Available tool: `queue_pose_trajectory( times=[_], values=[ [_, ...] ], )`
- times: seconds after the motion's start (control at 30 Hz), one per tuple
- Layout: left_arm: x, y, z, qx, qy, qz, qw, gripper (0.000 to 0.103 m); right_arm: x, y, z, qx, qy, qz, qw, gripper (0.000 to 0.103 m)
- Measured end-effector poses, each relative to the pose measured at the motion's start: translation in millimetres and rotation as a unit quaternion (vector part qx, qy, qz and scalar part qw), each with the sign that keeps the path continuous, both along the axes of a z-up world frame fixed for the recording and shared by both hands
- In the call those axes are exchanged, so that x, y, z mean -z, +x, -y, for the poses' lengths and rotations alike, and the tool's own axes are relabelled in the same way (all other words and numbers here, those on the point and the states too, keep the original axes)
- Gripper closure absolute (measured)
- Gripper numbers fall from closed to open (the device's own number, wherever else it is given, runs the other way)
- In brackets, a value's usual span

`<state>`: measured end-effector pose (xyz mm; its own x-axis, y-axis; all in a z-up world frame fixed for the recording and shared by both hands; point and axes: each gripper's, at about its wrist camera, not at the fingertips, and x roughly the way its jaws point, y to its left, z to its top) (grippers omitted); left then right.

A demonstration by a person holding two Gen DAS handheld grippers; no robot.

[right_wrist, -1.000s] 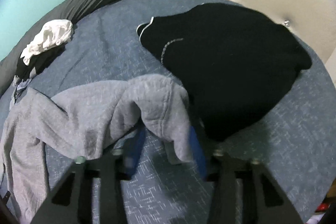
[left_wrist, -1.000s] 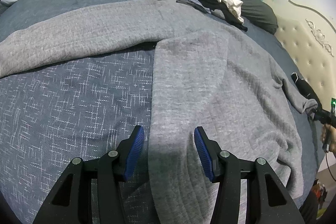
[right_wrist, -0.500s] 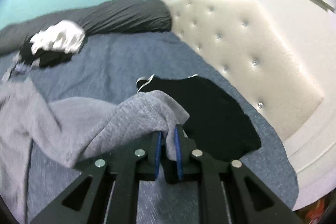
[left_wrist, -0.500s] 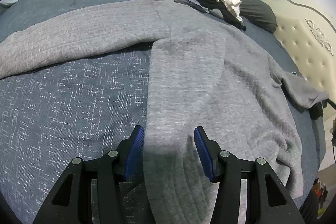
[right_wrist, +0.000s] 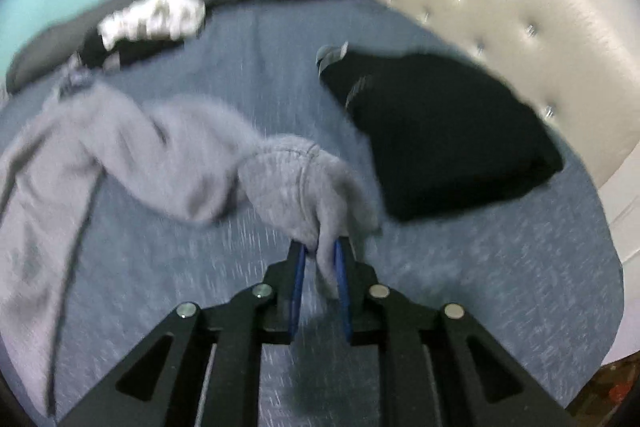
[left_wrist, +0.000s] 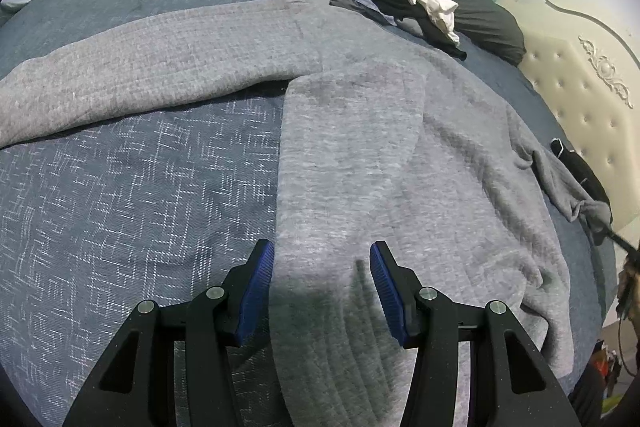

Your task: Fold clothes

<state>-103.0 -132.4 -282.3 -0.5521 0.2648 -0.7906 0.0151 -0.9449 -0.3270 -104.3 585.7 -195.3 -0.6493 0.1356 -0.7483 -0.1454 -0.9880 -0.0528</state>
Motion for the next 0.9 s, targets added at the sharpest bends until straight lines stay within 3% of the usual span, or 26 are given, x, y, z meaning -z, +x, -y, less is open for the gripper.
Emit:
queue_pose_trajectory(
  times=[0.03, 0.13, 0.2, 0.4, 0.67, 0.9],
  values=[
    [0, 0, 0, -0.001, 0.000, 0.000, 1.0000, 0.049, -10, 2, -1, 0.002, -0.004, -0.021, 1.000, 0.086],
    [-1, 0, 1, -0.001, -0.001, -0.001, 1.0000, 0.049, -36, 1, -6, 0.010, -0.016, -0.078, 0.997, 0.066],
    [0, 0, 0, -0.001, -0.002, 0.000, 1.0000, 0.049, -38, -10, -13, 0.033, -0.014, -0.079, 0.996, 0.061],
    [1, 0, 1, -0.001, -0.007, 0.001, 1.0000, 0.049, -25, -66, -29, 0.075, -0.015, -0.022, 0.997, 0.061],
    [3, -3, -1, 0.005, -0.011, 0.005, 0.9999, 0.049, 15, -102, -19, 0.052, -0.020, 0.060, 0.997, 0.061],
    [-1, 0, -2, 0.005, -0.008, 0.000, 1.0000, 0.049, 38, -65, -8, 0.012, -0.034, 0.088, 0.995, 0.084]
  ],
)
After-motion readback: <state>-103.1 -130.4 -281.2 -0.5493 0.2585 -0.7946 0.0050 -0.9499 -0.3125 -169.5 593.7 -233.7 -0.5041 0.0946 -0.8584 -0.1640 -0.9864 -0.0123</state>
